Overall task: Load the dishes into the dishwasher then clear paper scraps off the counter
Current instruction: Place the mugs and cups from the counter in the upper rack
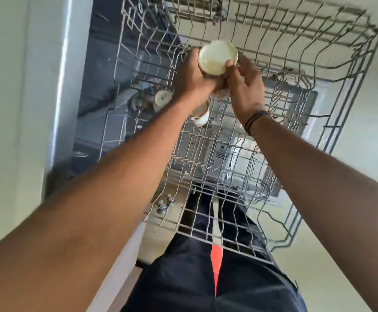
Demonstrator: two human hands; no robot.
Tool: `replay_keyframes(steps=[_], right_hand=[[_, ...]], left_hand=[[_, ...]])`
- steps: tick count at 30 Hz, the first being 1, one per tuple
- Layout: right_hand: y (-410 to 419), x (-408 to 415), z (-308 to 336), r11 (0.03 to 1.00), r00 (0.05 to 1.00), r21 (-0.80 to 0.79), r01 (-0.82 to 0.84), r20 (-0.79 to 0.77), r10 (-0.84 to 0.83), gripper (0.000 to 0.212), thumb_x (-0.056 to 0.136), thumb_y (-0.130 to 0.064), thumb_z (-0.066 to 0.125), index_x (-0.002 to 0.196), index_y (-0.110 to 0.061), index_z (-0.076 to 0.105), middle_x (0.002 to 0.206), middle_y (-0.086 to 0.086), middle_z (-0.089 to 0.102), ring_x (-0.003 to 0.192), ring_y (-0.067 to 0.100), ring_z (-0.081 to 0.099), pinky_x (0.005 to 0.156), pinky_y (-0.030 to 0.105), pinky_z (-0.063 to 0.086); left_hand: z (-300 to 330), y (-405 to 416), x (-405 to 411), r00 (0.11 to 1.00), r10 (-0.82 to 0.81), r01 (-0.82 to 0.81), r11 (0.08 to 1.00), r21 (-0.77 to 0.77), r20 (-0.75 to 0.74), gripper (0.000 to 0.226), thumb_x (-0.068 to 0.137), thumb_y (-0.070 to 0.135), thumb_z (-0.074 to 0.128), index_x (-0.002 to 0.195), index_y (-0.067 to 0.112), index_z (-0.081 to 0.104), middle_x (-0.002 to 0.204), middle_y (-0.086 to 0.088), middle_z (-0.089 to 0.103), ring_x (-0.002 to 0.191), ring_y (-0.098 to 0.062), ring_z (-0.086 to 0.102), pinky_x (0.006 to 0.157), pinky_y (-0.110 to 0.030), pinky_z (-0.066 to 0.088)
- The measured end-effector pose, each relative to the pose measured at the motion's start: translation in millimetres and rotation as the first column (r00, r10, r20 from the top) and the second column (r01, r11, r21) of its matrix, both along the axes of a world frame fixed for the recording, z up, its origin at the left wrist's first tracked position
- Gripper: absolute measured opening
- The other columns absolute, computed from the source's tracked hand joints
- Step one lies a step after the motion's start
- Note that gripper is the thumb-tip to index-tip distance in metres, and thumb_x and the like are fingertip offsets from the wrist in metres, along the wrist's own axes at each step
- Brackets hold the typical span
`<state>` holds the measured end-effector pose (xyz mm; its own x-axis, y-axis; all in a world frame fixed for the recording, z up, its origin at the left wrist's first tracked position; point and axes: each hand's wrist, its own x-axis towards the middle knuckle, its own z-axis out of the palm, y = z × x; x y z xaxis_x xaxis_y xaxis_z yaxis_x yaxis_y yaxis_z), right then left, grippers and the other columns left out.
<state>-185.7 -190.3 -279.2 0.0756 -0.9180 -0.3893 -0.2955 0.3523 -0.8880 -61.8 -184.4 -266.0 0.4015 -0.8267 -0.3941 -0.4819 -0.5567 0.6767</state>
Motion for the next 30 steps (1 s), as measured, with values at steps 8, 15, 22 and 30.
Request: replay_keyframes(steps=[8,15,22,30], right_hand=[[2,1,-14,1.000,0.999,0.016,-0.015,-0.039,0.015,0.073,0.085,-0.066,0.045,0.145,-0.026,0.049,0.134,-0.004,0.064,0.123,0.012,0.059,0.100,0.042,0.053],[0,4,-19,0.998,1.000,0.067,0.000,-0.022,0.002,0.078,0.084,-0.072,0.041,0.147,-0.027,0.046,0.136,-0.002,0.062,0.124,0.013,0.058,0.101,0.044,0.052],[-2,4,-22,0.993,0.998,0.120,-0.013,0.062,0.005,0.086,0.080,-0.074,0.040,0.150,-0.024,0.041,0.143,0.004,0.056,0.128,0.017,0.055,0.103,0.047,0.051],[-7,1,-26,0.979,0.992,0.196,-0.057,0.122,0.034,0.094,0.073,-0.081,0.045,0.151,-0.027,0.039,0.146,0.003,0.053,0.130,0.021,0.054,0.103,0.050,0.050]], left_hand=[[-6,0,6,0.997,-0.055,0.057,0.998,0.035,-0.063,0.090,0.063,0.031,0.094,0.137,0.015,0.047,0.123,0.000,0.060,0.106,-0.014,0.059,0.070,-0.015,0.052],[-8,-6,11,0.988,-0.127,0.137,0.985,0.104,-0.090,0.083,0.072,0.022,0.089,0.138,0.015,0.038,0.122,0.000,0.055,0.105,-0.013,0.057,0.064,-0.013,0.052],[-10,-5,11,0.983,-0.151,0.162,0.982,0.098,-0.106,0.088,0.074,0.022,0.089,0.140,0.015,0.032,0.122,0.004,0.049,0.106,-0.012,0.051,0.056,-0.001,0.043],[-11,-5,13,0.988,-0.126,0.134,0.988,0.081,-0.091,0.093,0.065,0.029,0.094,0.138,0.018,0.038,0.117,0.010,0.051,0.108,-0.012,0.052,0.083,-0.024,0.051]])
